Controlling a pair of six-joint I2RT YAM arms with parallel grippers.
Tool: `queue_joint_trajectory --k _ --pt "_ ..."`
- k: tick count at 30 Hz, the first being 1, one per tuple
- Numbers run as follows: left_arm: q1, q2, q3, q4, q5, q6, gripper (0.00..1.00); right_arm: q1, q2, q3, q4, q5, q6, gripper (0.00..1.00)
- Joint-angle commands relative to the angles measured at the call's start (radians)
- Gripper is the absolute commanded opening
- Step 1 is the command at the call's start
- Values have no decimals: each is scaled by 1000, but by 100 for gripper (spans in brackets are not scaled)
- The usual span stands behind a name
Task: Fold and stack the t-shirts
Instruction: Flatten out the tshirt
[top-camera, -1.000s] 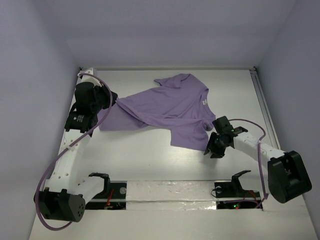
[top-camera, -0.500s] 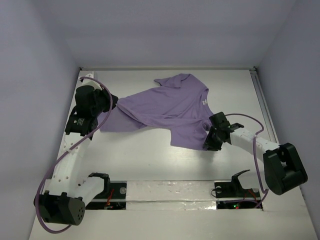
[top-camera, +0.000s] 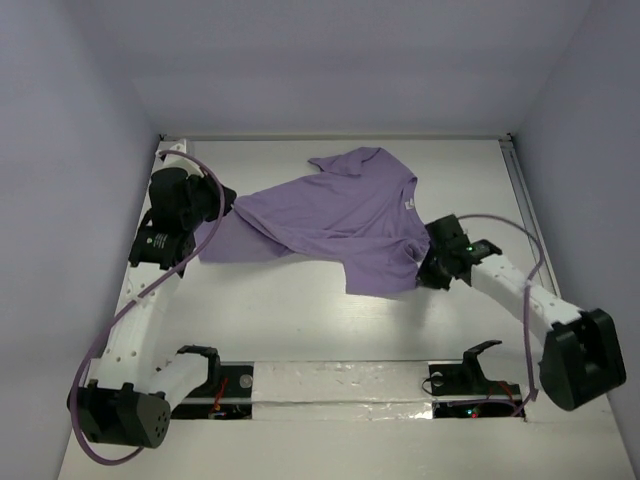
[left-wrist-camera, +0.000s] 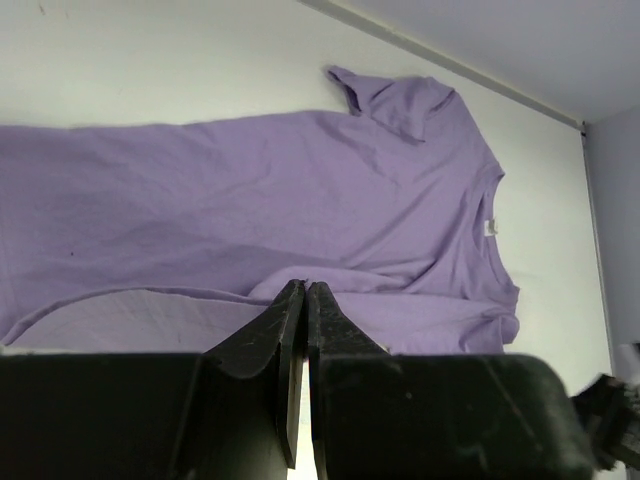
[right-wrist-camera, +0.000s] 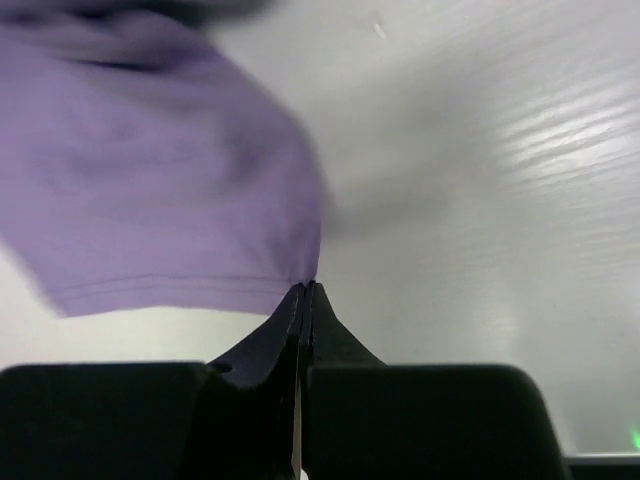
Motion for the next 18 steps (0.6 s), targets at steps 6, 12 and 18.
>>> queue_joint_trajectory --k 6,12,18 --pt "0 146 563 41 -22 -17 0 7 -214 902 -319 279 -246 0" --pt "0 214 1076 -49 -89 -43 0 7 -24 1723 -353 338 -436 0" --pt "0 188 1196 -74 -235 -25 0 7 -5 1875 -142 341 -519 0"
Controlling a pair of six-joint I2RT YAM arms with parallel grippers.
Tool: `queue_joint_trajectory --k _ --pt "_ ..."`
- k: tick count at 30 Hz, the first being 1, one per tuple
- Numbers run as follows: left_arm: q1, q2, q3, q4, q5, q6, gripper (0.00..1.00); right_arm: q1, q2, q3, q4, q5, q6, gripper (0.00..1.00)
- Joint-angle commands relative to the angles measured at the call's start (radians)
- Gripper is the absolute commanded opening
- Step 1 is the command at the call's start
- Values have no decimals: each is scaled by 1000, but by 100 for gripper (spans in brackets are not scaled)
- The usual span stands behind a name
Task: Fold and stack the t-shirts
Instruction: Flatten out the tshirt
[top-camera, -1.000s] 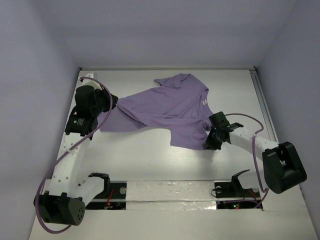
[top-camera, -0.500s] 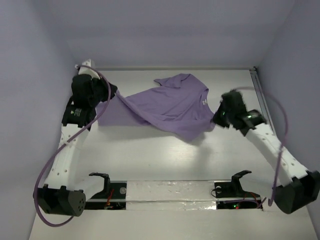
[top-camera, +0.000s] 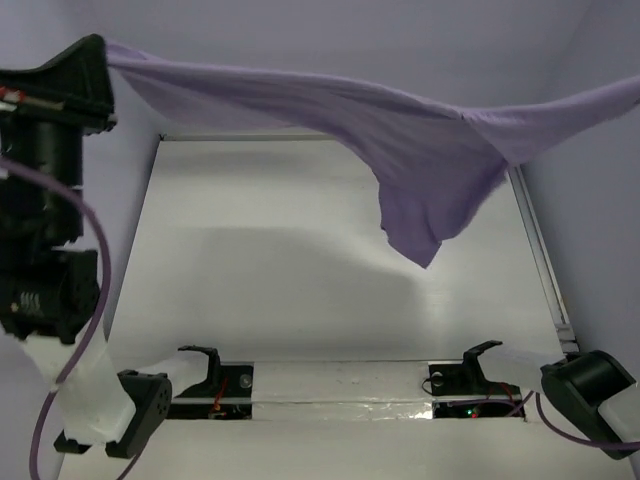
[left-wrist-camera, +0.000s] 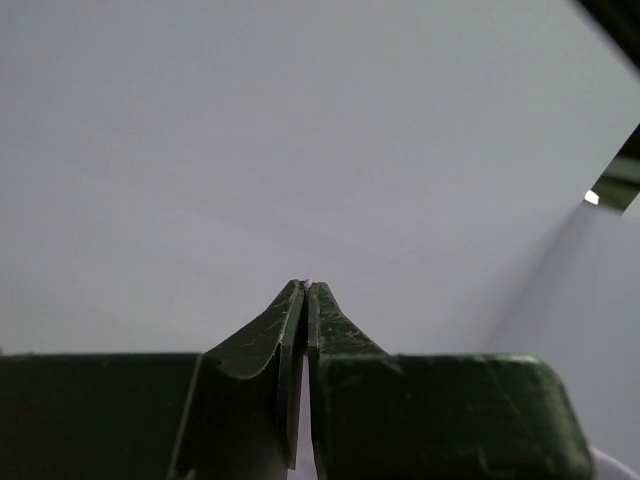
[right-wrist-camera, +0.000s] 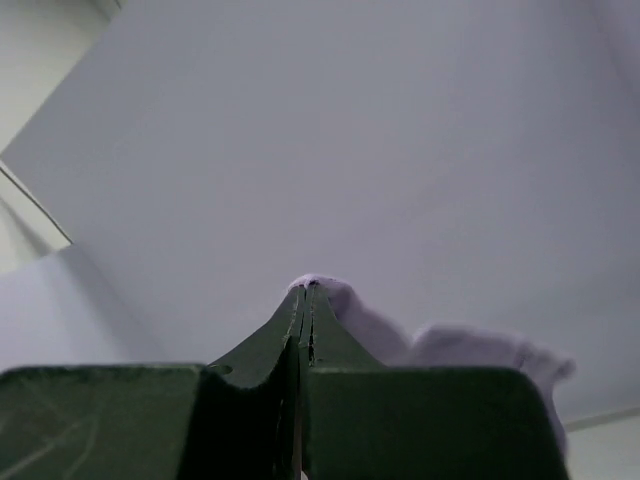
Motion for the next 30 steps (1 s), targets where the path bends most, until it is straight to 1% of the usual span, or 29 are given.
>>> queue_joint_trajectory --k 1,3,5,9,10,11,13,14,15,16,17,18,19,21,23,24,25,27,28,30 --pt "0 -7 34 -18 -118 10 0 7 21 -84 106 39 -104 0" --pt "0 9 45 -29 -153 26 0 7 55 -45 120 84 -156 0" --pt "0 39 30 -38 -184 32 0 7 112 -51 172 110 -233 0" --pt "0 110 -73 -31 -185 42 0 -2 224 -117 293 191 -363 0" --pt "9 143 -112 -26 -185 44 0 -22 248 -117 316 173 -367 0" --pt "10 162 -130 -25 -169 39 0 -72 306 -103 313 146 -347 0" --pt "22 206 -175 -12 -156 36 0 -134 368 -71 303 60 -321 0" --pt "22 216 -197 3 -159 36 0 -172 406 -27 289 3 -264 0" --pt "22 227 -217 15 -161 36 0 -225 464 -26 289 -66 -243 0" --pt "22 262 -240 30 -167 36 0 -246 492 -35 300 -88 -227 0" --pt "34 283 -242 35 -170 33 0 -272 524 -32 284 -124 -172 0" --pt "45 311 -239 38 -164 27 0 -304 588 -22 275 -182 -149 0" --pt "45 372 -214 40 -150 20 0 -315 615 -28 284 -194 -140 0" --pt "56 429 -182 41 -133 4 0 -341 667 -14 290 -250 -100 0" --pt "56 513 -95 25 -113 -7 0 -372 744 23 303 -266 -66 0" --pt "56 542 -55 15 -109 -14 0 -382 765 73 307 -289 -55 0" --pt "56 591 24 8 -101 -17 0 -401 791 90 329 -299 -40 0" --pt "65 624 100 -8 -81 -26 0 -415 793 107 352 -330 -5 0" --pt "65 641 166 -11 -72 -37 0 -415 790 121 367 -336 9 0" --pt "74 632 192 10 -43 -54 0 -424 747 112 395 -338 17 0"
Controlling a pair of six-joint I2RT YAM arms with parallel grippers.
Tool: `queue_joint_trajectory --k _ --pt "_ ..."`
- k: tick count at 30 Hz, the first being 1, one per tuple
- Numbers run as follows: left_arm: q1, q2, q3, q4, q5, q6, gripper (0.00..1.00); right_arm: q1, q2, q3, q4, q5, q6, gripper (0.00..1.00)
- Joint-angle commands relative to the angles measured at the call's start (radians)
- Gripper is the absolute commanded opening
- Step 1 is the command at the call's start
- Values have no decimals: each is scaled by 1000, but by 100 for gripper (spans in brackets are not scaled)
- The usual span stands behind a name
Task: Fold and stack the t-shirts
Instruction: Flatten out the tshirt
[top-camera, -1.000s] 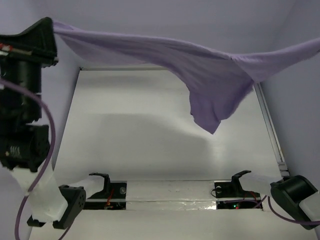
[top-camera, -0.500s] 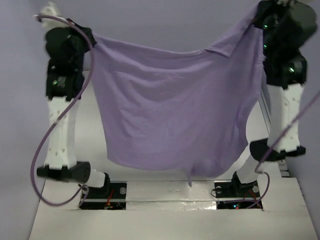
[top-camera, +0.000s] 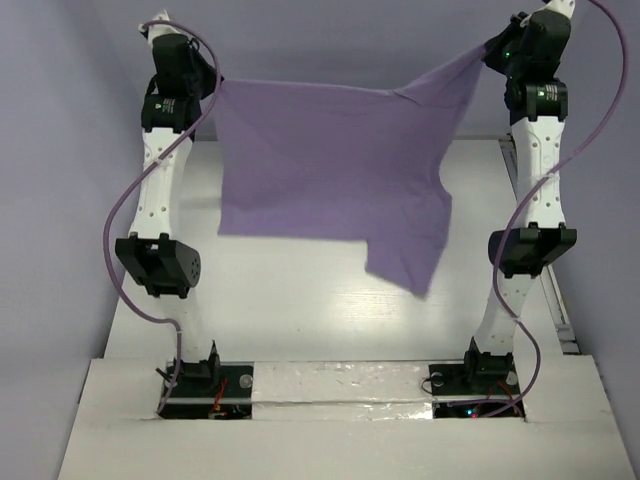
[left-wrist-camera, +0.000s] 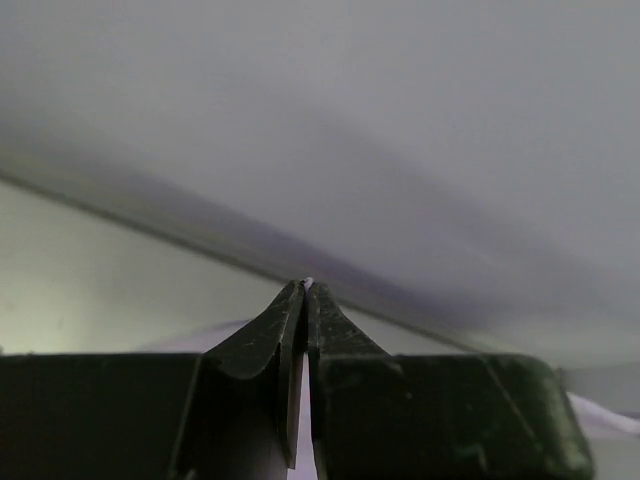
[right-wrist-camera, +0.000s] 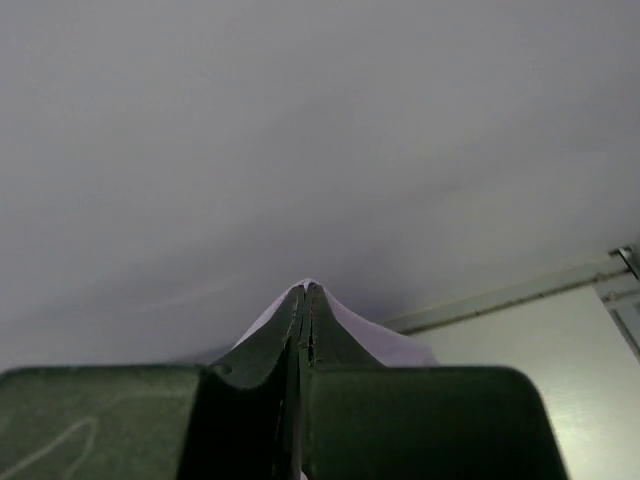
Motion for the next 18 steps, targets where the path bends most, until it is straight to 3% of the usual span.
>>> queue_joint_trajectory --k 1,7,11,15,16,18 --pt "46 -113 125 130 45 -54 0 -14 -140 96 189 -48 54 0" --pt "98 -203 121 207 144 -91 0 -33 -294 59 205 -79 63 0" --pt "109 -303 -54 244 156 -44 0 -33 -436 -163 128 -185 109 0" --pt "118 -542 -563 393 139 27 0 -33 -770 -774 207 -315 173 0" --pt "127 -655 -790 461 133 38 0 -33 -918 -1062 261 -340 183 0" --pt "140 -737 -962 467 112 55 0 -33 -1011 -1267 232 -343 163 0"
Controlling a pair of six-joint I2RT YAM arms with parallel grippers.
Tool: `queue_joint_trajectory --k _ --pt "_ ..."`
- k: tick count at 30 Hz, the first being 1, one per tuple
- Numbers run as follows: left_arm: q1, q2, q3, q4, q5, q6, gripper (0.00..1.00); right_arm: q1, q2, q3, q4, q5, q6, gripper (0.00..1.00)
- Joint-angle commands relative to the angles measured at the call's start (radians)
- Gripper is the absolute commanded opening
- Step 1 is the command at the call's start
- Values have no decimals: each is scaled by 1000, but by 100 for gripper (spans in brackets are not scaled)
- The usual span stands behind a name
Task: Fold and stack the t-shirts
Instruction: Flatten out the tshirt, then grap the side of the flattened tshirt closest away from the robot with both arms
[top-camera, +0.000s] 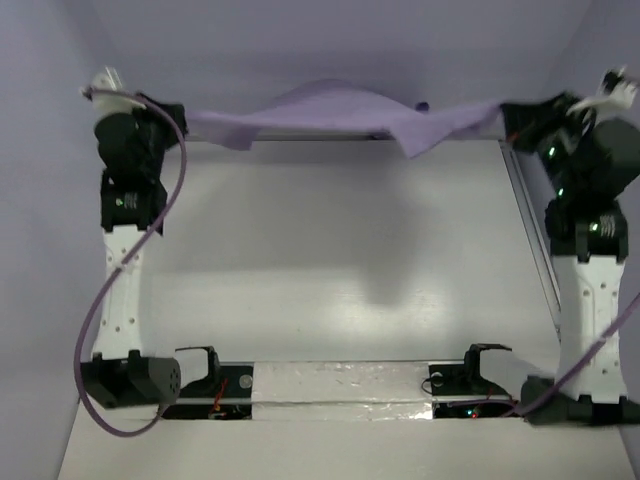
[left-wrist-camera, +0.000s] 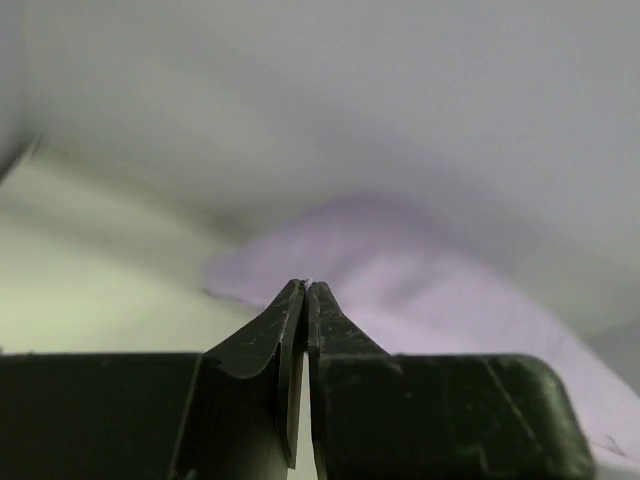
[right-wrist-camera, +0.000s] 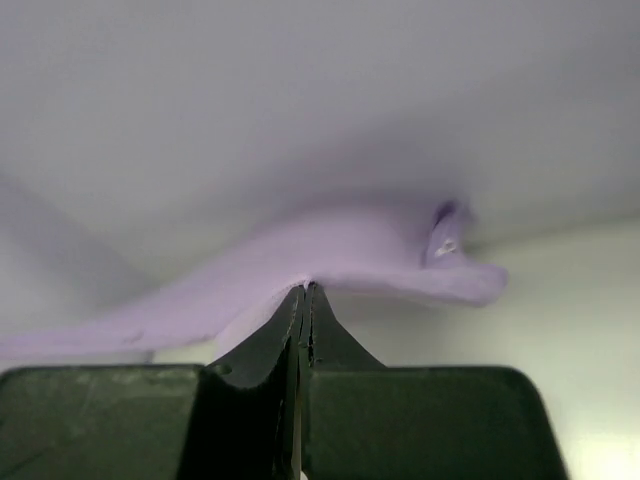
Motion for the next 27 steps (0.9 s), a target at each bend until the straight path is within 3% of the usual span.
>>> queue_joint_trajectory --k 1,5,7,10,13,18,22,27 --pt "23 -128 -344 74 -34 74 0 -8 -112 -464 -70 -80 10 0" --pt "23 -216 -678 123 -34 23 0 -8 -265 -829 -143 -39 -35 0" --pt "23 -242 -851 164 -7 -28 0 -8 -298 -924 -201 -56 -13 0" --pt "23 -250 -973 140 -8 -88 0 -8 -304 -1027 -287 -148 26 0" --pt "23 -254 -1005 54 -24 -100 0 -8 -296 -1034 -382 -221 62 0" --pt "33 -293 -1018 -31 -33 -102 0 -8 -310 -976 -487 -211 48 0" --pt "51 -302 -944 -66 -95 -73 0 -8 -284 -938 -383 -147 50 0" --pt "60 -216 -844 -71 -131 -48 0 -8 -99 -783 -206 -76 34 0"
